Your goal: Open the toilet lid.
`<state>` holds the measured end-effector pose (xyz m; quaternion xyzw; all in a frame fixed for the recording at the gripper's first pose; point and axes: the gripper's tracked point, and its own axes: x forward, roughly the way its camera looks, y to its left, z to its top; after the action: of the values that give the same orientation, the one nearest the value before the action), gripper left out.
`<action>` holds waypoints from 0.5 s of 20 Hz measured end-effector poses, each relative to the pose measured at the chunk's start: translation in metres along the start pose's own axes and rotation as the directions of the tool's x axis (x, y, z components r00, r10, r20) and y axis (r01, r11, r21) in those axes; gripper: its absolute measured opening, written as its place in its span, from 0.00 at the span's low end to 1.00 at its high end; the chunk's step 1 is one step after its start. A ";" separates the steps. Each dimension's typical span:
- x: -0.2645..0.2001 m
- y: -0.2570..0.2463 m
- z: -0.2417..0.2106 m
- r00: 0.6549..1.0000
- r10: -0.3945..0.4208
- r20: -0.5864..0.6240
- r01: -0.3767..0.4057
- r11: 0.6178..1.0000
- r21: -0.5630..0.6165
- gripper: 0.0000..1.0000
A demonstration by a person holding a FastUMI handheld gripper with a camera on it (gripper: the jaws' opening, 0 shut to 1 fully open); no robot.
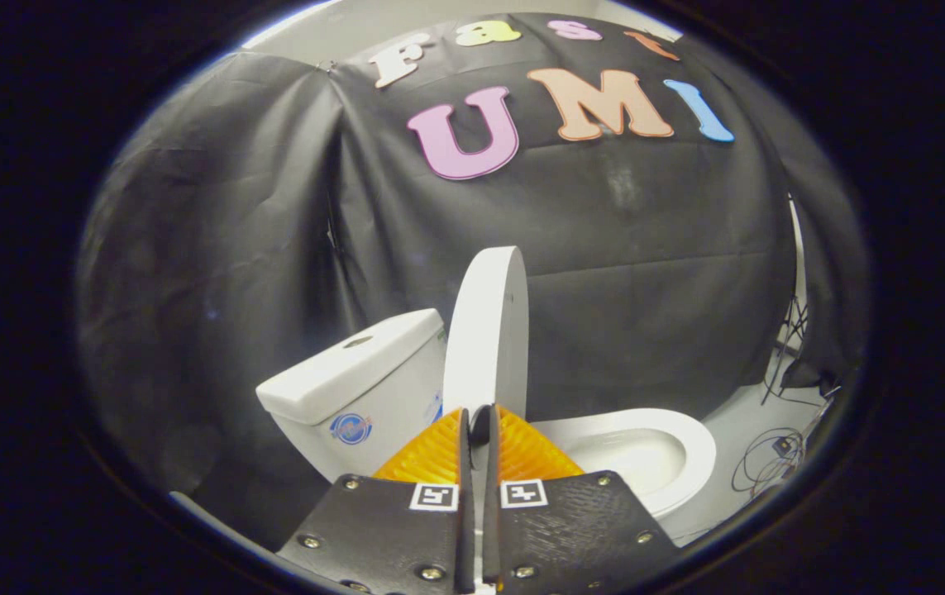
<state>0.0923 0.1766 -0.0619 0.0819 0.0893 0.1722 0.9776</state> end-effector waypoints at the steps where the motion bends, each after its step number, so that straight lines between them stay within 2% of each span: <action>1: 0.000 0.003 0.001 1.000 0.004 0.004 -0.004 1.000 0.002 0.04; 10: 0.008 0.041 -0.002 0.997 0.063 0.040 -0.064 0.998 0.009 0.04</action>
<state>0.0864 0.2179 -0.0575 0.0930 0.0679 0.2010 0.9728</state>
